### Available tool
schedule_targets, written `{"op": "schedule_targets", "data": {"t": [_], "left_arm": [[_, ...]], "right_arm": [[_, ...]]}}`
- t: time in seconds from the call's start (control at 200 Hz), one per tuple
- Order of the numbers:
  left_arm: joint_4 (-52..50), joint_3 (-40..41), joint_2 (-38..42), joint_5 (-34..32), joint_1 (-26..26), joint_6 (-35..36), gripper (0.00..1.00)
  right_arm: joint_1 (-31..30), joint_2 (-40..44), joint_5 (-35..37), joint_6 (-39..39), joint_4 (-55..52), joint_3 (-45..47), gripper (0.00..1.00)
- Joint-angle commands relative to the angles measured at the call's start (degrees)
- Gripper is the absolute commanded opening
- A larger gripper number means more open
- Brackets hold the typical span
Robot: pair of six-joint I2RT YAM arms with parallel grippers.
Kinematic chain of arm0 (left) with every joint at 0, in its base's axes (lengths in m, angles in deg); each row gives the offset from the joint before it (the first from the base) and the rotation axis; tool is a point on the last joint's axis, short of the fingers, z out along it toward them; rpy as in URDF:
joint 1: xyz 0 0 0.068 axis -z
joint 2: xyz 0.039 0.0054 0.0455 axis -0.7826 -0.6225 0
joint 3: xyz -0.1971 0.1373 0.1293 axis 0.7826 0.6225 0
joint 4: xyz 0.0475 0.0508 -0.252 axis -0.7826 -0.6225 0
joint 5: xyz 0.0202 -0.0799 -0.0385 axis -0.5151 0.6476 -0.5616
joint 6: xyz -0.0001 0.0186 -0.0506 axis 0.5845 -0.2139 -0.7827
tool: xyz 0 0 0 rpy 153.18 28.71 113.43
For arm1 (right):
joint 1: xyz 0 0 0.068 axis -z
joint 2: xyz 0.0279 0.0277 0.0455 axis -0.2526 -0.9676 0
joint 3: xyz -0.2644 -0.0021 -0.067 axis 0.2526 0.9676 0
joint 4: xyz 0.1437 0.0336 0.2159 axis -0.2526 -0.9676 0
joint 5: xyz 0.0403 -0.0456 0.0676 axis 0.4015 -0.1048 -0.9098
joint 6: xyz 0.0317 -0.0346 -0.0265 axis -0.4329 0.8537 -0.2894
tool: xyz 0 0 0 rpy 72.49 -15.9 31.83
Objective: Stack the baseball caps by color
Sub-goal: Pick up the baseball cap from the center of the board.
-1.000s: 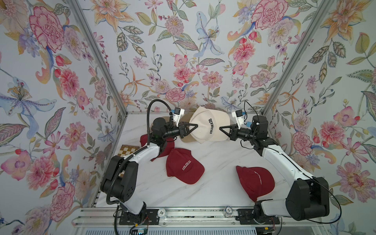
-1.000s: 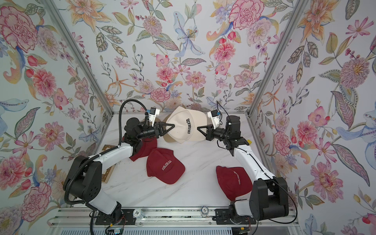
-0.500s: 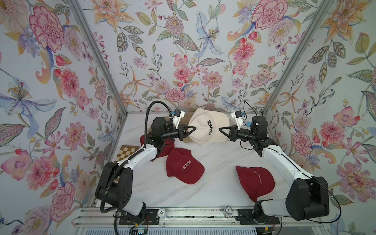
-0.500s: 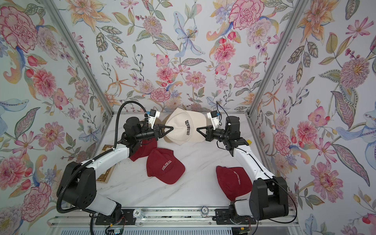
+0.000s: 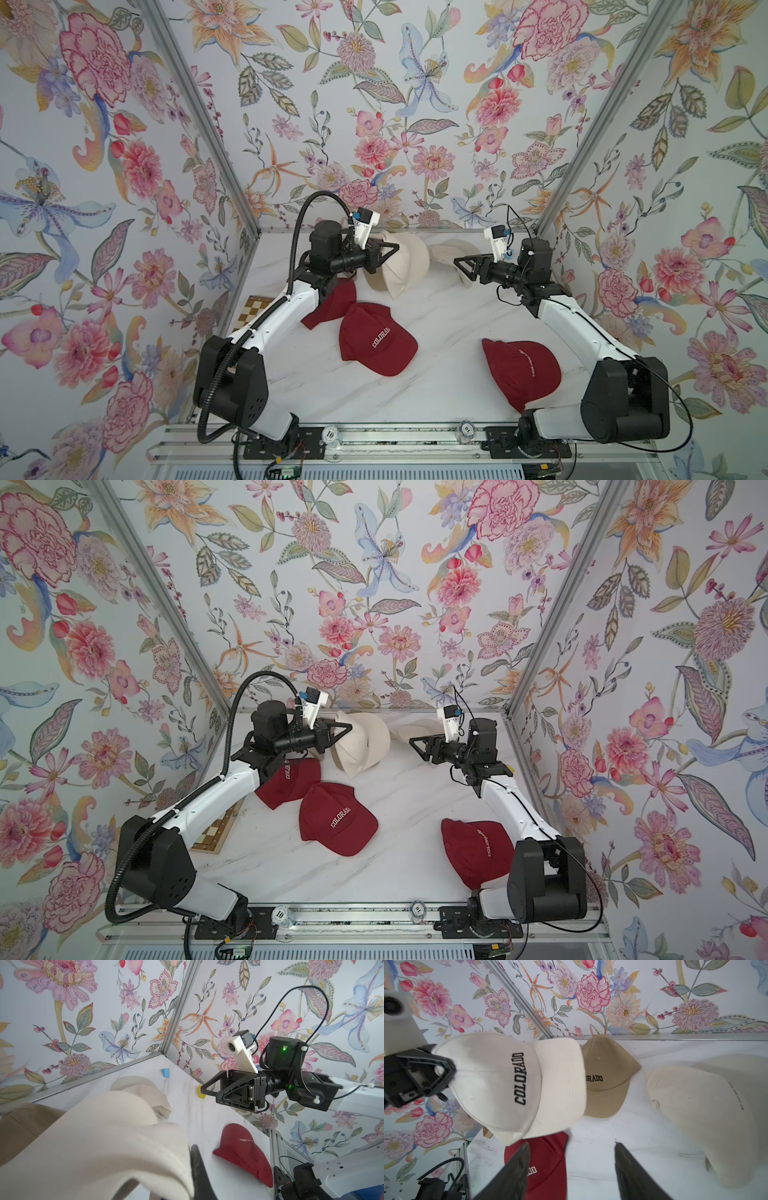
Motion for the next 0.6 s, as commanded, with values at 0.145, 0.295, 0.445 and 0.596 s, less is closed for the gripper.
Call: {"op": "schedule_targets", "data": {"t": [0.145,0.295,0.445,0.596], "left_arm": [[-33.28,-24.31,-10.87,-14.51,5.76,18.93,0.0],[-50.63,-39.47,-17.66,-27.28,9.75,26.89,0.0],[-61.92,-52.09,-24.14,-33.43,12.16,30.66,0.0],[-65.8,-58.19,-26.38,-30.43,12.7,32.77,0.0]], "right_arm": [[-3.95,4.94,8.87,10.41,-8.07,-2.62,0.99],[-9.29,7.28,15.88,19.23,-10.44,-2.27,0.99],[-14.15,9.24,19.56,25.42,-5.3,1.25,0.99],[-18.67,10.58,22.92,29.9,2.24,4.78,0.99]]}}
